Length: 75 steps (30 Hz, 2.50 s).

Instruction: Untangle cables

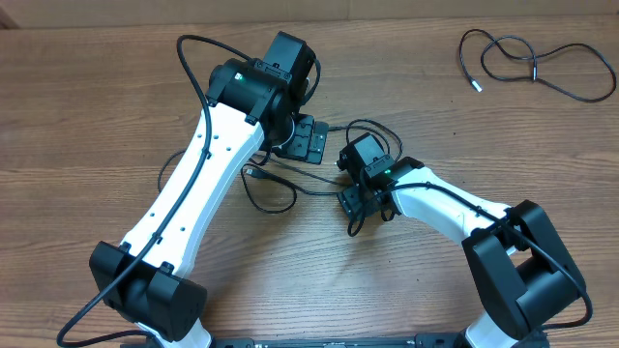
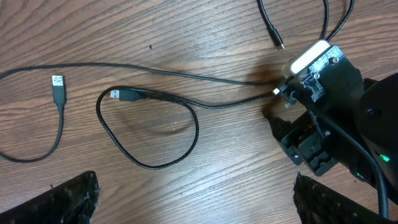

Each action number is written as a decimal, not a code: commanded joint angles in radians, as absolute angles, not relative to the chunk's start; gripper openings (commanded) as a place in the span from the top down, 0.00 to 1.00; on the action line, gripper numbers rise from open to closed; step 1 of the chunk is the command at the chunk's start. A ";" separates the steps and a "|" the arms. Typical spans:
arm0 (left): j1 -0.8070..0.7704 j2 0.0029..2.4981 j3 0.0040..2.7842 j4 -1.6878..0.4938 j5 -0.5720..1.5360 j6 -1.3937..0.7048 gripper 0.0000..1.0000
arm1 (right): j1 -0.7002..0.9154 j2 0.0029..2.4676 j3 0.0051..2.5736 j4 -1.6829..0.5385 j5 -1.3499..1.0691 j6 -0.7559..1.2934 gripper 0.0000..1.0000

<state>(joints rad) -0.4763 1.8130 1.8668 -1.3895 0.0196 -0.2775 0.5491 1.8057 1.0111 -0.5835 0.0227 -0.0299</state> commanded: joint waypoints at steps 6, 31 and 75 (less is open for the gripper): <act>-0.478 1.806 1.865 -1.386 0.026 -0.269 0.00 | 0.544 1.848 1.018 -0.580 -0.001 -0.054 0.17; -0.476 1.806 1.865 -1.312 -0.011 -0.270 0.00 | 0.543 1.848 1.044 -0.556 -0.001 -0.026 0.00; -0.118 1.806 1.865 -1.307 0.052 -0.198 0.00 | 0.544 1.848 1.247 -0.641 -0.150 -0.413 0.02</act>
<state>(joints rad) -0.1162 1.8130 1.8668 -1.3113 0.0418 -0.2245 0.5491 1.8412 1.2369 -0.6468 -0.0902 -0.3798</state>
